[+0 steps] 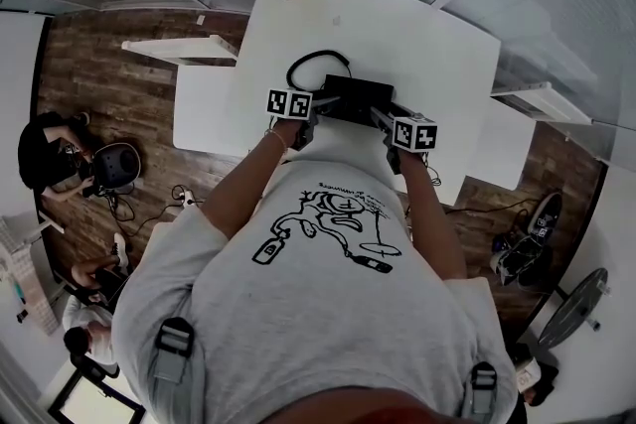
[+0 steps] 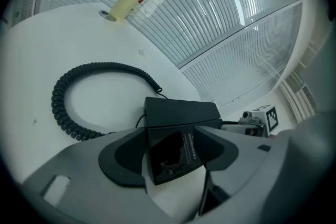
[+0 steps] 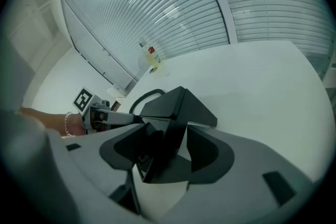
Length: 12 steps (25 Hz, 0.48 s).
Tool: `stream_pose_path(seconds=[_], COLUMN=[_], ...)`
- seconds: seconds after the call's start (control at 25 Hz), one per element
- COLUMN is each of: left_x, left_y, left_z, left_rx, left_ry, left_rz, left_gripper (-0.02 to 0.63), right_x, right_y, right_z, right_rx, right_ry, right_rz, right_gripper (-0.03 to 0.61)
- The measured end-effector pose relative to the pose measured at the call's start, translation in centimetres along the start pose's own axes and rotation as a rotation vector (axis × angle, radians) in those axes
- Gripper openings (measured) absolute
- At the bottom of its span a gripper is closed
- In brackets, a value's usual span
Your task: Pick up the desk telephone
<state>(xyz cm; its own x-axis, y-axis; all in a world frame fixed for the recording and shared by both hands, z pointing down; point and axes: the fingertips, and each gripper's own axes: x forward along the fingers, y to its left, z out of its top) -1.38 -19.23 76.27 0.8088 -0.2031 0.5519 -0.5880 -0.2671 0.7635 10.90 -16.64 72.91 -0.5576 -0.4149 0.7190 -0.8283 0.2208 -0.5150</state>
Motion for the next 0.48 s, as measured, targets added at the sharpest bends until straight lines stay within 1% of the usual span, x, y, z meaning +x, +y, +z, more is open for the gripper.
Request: stream_pose_path(seconds=[0.16,0.24,0.48], left_x=[0.03,0.02,-0.22], left_y=[0.09,0.09,-0.24], left_z=[-0.03,-0.11,0.02], left_rx=[-0.002,0.005,0.021], left_ry=[0.005,0.009,-0.001], left_rz=[0.014,0.029,0.045], left_gripper=[0.272,0.272,0.272], right_x=[0.04,-0.07,-0.63], right_y=[0.13,0.05,0.44], right_z=[0.06,0.04,0.23], right_rx=[0.001,0.014,0.033], right_ry=[-0.009,-0.008,-0.019], right_rz=[-0.006,-0.008,0.0], right_gripper=[0.233,0.215,0.201])
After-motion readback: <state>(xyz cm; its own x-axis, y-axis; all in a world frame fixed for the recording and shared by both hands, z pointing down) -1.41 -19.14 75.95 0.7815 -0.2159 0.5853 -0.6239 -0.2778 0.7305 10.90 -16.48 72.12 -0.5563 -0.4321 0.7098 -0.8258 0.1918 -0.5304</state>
